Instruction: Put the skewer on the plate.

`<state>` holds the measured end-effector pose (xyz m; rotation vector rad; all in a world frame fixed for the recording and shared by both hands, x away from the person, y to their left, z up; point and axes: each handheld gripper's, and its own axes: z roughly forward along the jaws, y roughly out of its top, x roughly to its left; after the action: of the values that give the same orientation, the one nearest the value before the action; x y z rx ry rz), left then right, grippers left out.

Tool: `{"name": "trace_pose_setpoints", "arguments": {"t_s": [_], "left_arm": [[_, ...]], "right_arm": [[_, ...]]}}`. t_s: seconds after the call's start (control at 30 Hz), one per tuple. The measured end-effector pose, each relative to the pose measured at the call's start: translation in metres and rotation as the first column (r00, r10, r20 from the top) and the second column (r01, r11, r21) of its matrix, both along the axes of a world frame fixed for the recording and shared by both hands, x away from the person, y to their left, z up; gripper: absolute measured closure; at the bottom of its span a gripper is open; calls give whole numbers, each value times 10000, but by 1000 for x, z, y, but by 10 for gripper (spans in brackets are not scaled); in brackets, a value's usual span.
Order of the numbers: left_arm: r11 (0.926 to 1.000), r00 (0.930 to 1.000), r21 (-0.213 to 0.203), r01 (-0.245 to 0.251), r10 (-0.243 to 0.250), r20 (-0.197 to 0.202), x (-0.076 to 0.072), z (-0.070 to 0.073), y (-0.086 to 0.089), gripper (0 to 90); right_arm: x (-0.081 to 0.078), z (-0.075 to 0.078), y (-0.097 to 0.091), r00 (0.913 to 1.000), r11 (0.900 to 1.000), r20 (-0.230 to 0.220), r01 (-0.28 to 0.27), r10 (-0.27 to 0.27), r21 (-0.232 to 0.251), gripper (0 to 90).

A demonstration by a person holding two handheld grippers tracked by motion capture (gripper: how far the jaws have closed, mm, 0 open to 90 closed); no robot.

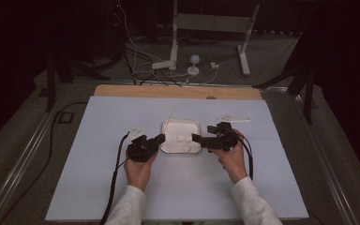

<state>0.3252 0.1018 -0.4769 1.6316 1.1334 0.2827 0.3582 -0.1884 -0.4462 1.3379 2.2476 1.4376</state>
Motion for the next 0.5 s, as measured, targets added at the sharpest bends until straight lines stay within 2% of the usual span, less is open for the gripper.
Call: {"name": "trace_pose_setpoints", "arguments": {"t_s": [0.2, 0.5], "left_arm": [[9997, 9997, 215, -117, 122, -213, 5, -4, -7, 896], [9985, 9979, 493, -245, 274, -589, 11, -13, -17, 894]], "right_arm": [[-12, -1, -13, 9998, 9996, 186, -110, 105, 277, 109], [-32, 0, -32, 9978, 9985, 530, -408, 388, 375, 85]]}}
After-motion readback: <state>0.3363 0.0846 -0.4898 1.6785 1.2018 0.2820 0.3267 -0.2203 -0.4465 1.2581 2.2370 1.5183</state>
